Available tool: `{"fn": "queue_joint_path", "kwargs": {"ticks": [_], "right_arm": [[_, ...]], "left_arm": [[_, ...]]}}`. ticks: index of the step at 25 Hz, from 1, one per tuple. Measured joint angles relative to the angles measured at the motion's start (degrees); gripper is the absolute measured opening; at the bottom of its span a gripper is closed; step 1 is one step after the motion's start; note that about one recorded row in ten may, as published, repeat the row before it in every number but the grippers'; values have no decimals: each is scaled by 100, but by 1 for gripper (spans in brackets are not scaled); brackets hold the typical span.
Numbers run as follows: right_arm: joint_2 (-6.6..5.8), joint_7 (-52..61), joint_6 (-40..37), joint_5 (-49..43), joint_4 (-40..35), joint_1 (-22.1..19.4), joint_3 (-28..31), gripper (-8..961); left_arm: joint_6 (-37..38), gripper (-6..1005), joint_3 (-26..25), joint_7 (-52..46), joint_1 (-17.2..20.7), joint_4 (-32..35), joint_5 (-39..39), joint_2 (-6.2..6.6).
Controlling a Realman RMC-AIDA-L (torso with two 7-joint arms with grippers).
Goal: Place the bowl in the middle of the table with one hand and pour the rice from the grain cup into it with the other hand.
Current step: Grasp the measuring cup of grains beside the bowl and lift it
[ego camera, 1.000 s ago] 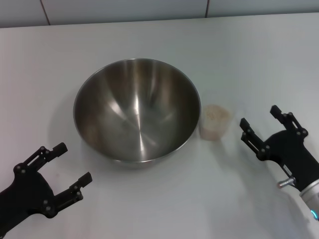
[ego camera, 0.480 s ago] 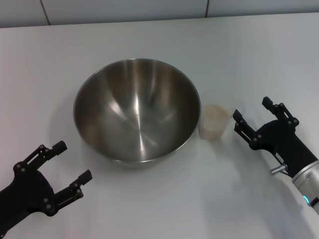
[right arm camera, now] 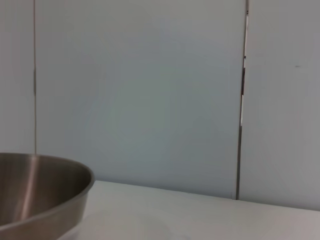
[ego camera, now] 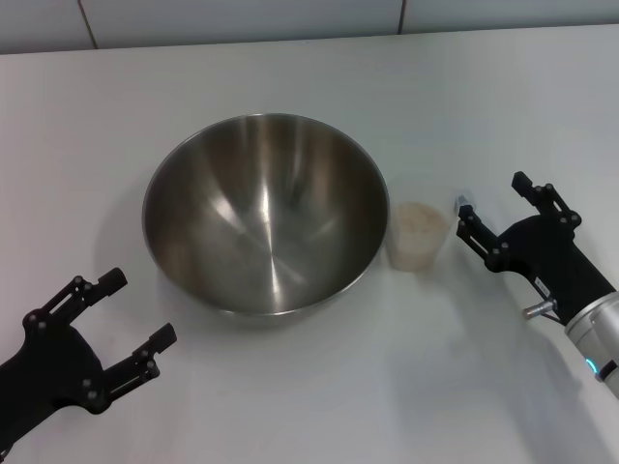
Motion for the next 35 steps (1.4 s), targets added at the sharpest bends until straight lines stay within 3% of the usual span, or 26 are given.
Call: {"fn": "queue_joint_path", "kwargs": {"ticks": [24,35], "right_arm": [[0,3,221,-2,16,185,-69,624],[0,3,199,-6,43,170,-71,379]], "left_arm": [[-31,840,-55,0,-37,0,1,-9],[-41,840,-55,0,-31,-14,1,-8]]}}
